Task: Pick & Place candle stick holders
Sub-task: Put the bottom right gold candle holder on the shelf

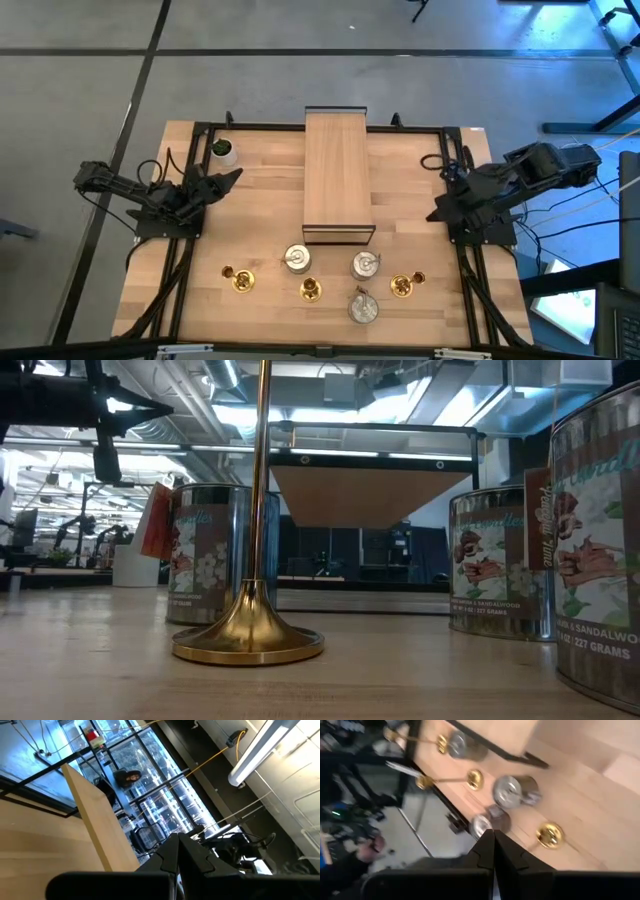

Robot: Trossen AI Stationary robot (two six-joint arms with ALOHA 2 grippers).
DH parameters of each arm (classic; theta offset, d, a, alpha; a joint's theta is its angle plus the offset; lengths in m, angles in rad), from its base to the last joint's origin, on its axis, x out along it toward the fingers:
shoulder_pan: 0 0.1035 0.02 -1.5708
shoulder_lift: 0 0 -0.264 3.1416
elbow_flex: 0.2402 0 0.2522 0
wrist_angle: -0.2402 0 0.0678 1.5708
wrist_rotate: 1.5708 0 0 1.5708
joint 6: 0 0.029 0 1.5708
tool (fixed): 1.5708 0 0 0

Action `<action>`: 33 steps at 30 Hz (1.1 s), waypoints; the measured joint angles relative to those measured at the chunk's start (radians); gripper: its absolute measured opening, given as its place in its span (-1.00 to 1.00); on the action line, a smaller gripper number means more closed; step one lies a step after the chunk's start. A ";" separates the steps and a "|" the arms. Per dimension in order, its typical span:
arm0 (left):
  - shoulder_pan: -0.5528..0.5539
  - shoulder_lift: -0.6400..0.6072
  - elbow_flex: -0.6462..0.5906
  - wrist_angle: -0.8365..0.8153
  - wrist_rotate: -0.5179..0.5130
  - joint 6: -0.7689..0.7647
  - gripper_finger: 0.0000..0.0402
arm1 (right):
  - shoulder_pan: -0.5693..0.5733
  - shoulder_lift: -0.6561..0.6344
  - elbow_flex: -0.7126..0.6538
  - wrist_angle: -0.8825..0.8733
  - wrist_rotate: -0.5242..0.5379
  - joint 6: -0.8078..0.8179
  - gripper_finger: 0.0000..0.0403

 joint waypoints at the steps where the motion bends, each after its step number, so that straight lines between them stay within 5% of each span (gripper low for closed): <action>1: 0.000 0.000 0.000 0.000 0.000 0.000 -0.99 | 0.005 0.008 0.000 -0.026 -0.025 0.000 -0.98; 7: 0.000 0.000 0.000 0.000 0.024 0.000 -0.99 | 0.077 0.056 0.000 -0.159 -0.174 0.011 -0.98; 16: 0.000 0.000 0.000 -0.001 0.049 0.000 -0.99 | 0.267 0.126 0.000 -0.009 -0.183 0.113 -0.98; 33: 0.000 0.000 0.000 -0.002 0.042 -0.010 -0.99 | 0.686 0.406 0.000 0.286 0.041 0.578 -0.98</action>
